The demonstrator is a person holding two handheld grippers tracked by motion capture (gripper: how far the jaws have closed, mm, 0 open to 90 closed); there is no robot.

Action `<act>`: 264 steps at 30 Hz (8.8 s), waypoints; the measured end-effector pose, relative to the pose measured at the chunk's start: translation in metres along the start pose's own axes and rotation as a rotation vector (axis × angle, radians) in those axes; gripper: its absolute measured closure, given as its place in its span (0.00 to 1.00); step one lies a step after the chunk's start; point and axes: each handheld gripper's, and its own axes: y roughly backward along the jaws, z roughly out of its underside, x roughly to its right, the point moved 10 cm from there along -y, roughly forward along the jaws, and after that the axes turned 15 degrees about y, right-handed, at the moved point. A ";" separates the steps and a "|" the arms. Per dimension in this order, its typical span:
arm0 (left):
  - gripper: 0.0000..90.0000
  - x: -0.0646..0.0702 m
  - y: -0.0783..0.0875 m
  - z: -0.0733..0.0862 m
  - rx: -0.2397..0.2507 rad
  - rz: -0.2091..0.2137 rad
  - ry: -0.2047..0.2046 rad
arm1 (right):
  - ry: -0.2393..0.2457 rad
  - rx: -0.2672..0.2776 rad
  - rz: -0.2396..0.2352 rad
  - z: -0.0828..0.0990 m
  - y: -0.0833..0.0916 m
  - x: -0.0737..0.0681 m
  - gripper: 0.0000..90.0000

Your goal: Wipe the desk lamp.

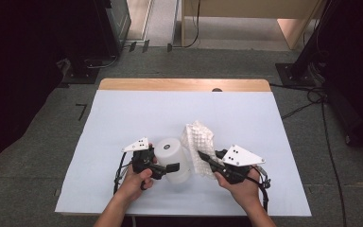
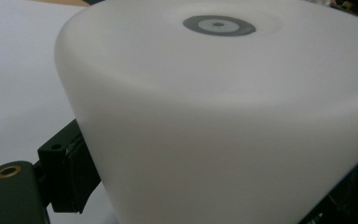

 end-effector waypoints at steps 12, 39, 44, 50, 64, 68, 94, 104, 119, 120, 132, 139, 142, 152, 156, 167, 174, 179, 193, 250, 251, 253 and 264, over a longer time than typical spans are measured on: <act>0.09 -0.003 0.011 -0.015 0.068 -0.014 0.045 | 0.070 -0.136 -0.078 0.027 -0.026 -0.027 0.89; 0.09 0.009 0.004 -0.007 0.025 -0.024 -0.022 | 0.029 -0.122 -0.078 0.023 -0.022 -0.021 0.89; 0.09 0.008 0.008 -0.010 0.038 -0.029 -0.022 | 0.024 -0.171 -0.097 0.036 -0.030 -0.025 0.89; 0.09 0.008 0.000 -0.003 -0.002 -0.054 -0.051 | 0.042 -0.073 -0.069 0.007 -0.018 -0.023 0.89; 0.09 -0.031 0.013 -0.010 0.062 -0.451 -0.319 | -0.019 -0.186 -0.026 0.047 -0.022 -0.002 0.89; 0.09 -0.040 0.008 0.001 0.018 -0.506 -0.362 | -0.037 -0.189 -0.021 0.050 -0.022 0.000 0.89; 0.09 -0.035 0.006 0.007 0.115 -0.535 -0.180 | -0.034 -0.150 -0.012 0.042 -0.014 0.005 0.89; 0.09 0.016 -0.007 0.011 -0.024 -0.108 -0.163 | 0.062 -0.019 -0.057 -0.005 -0.002 -0.016 0.89; 0.09 0.017 0.004 0.002 -0.001 -0.056 -0.114 | 0.065 -0.068 -0.084 0.003 -0.013 -0.026 0.89; 0.09 0.017 0.000 0.004 -0.014 -0.066 -0.122 | 0.069 -0.047 -0.071 -0.002 -0.010 -0.025 0.89; 0.09 0.012 0.012 -0.008 0.037 -0.099 -0.127 | 0.054 -0.122 -0.110 0.017 -0.019 -0.029 0.89; 0.09 0.016 0.001 0.001 -0.007 -0.112 -0.165 | 0.053 -0.059 -0.075 0.000 -0.011 -0.025 0.89; 0.09 0.012 0.004 -0.002 0.010 -0.130 -0.167 | 0.044 -0.084 -0.093 0.008 -0.014 -0.026 0.89; 0.09 -0.036 0.008 -0.003 0.045 -0.521 -0.339 | -0.015 -0.183 -0.049 0.037 -0.019 -0.007 0.89; 0.09 -0.046 0.007 0.006 0.015 -0.561 -0.380 | -0.029 -0.180 -0.034 0.041 -0.018 -0.001 0.89; 0.03 -0.049 0.008 0.009 0.086 -0.688 -0.303 | -0.047 -0.179 -0.016 0.044 -0.014 0.005 0.89; 0.03 -0.048 0.002 0.007 0.156 -0.822 -0.229 | -0.043 -0.179 -0.026 0.044 -0.017 0.002 0.89; 0.09 -0.047 0.003 0.008 0.125 -0.755 -0.229 | -0.040 -0.176 -0.028 0.043 -0.018 0.000 0.89; 0.09 0.010 -0.004 0.013 -0.055 -0.056 -0.143 | 0.080 -0.032 -0.063 -0.006 -0.004 -0.022 0.89; 0.09 -0.039 0.009 0.000 0.035 -0.581 -0.407 | -0.024 -0.177 -0.040 0.044 -0.020 -0.005 0.89; 0.09 -0.040 0.008 0.002 0.027 -0.589 -0.415 | -0.024 -0.177 -0.040 0.045 -0.020 -0.004 0.89; 0.09 -0.043 0.006 0.007 0.004 -0.607 -0.432 | -0.024 -0.176 -0.038 0.045 -0.020 -0.003 0.89; 0.01 -0.034 0.014 -0.001 0.125 -0.609 -0.375 | -0.029 -0.177 -0.033 0.045 -0.018 -0.002 0.89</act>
